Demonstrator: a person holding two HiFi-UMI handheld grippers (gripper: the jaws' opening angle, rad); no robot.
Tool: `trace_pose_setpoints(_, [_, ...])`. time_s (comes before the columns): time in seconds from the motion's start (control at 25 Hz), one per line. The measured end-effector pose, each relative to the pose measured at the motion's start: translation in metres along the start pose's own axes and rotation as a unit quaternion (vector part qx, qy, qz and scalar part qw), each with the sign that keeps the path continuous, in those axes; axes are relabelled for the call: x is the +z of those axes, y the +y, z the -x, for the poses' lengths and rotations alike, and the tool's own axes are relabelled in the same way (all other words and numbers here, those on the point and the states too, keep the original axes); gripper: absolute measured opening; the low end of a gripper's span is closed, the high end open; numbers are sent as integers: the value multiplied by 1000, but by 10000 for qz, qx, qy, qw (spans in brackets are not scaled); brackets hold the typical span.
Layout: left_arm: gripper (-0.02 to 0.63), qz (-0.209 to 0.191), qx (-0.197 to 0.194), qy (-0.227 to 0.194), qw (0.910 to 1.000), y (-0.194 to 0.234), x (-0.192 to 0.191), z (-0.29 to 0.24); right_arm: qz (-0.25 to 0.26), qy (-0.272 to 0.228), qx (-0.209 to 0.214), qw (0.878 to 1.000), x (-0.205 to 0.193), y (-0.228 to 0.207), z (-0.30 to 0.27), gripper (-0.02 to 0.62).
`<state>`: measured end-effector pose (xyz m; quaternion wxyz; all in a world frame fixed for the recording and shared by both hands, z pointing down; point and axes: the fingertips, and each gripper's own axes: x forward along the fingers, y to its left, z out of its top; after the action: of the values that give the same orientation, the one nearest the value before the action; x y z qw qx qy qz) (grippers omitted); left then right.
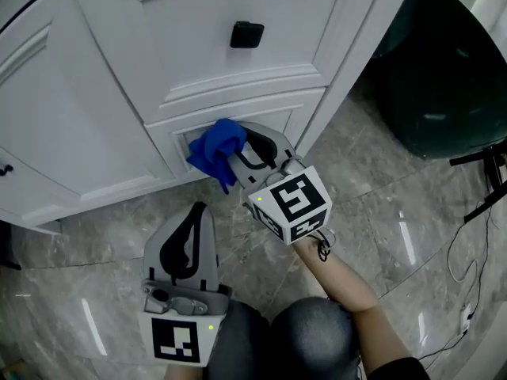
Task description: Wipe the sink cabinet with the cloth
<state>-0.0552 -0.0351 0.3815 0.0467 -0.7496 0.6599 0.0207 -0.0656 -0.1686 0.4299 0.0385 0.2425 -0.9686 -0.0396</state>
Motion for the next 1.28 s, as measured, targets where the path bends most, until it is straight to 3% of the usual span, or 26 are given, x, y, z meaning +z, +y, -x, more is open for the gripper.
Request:
trace_pose_setpoints(0.12, [0,200,163,438,9987,8,-21,-23,103,61,127,9998,-1,0,1,115])
trace_pose_setpoints(0.28, [0,265,214,631,9974,18,-22,-53,242,84,297,9992,0,1,2,115])
trace_pose_setpoints(0.36, [0,363,445,705,9959,30,-22,-67,324,30,227,9992,3,-1,5,115])
trace_pose_setpoints(0.56, [0,610,1116,684,9895,55,-26,-70,381,-288,-81,9988,13,-5,12,115])
trace_pose_setpoints(0.72, [0,647,1300,848,9858,63,-38,-62,237,-522,-139,9983,14,-12,16,115])
trace_pose_setpoints(0.84, [0,796,1418,630,9847,67,-30,-63,142,-604,-184,9979,16,-17,20,115])
trace_pose_setpoints(0.96, [0,846,1506,515,9836,69,-26,-64,99,-625,-497,9968,18,-32,30,115])
trace_pose_setpoints(1.04, [0,972,1501,476,9827,64,-27,-64,75,-610,-658,9959,15,-39,34,115])
trace_pose_setpoints(1.16, [0,777,1067,579,9896,45,-28,-64,19,-615,-800,9949,11,-45,35,115])
trace_pose_setpoints(1.28, [0,728,868,703,9911,33,-29,-61,168,-541,-872,9946,5,-50,36,115])
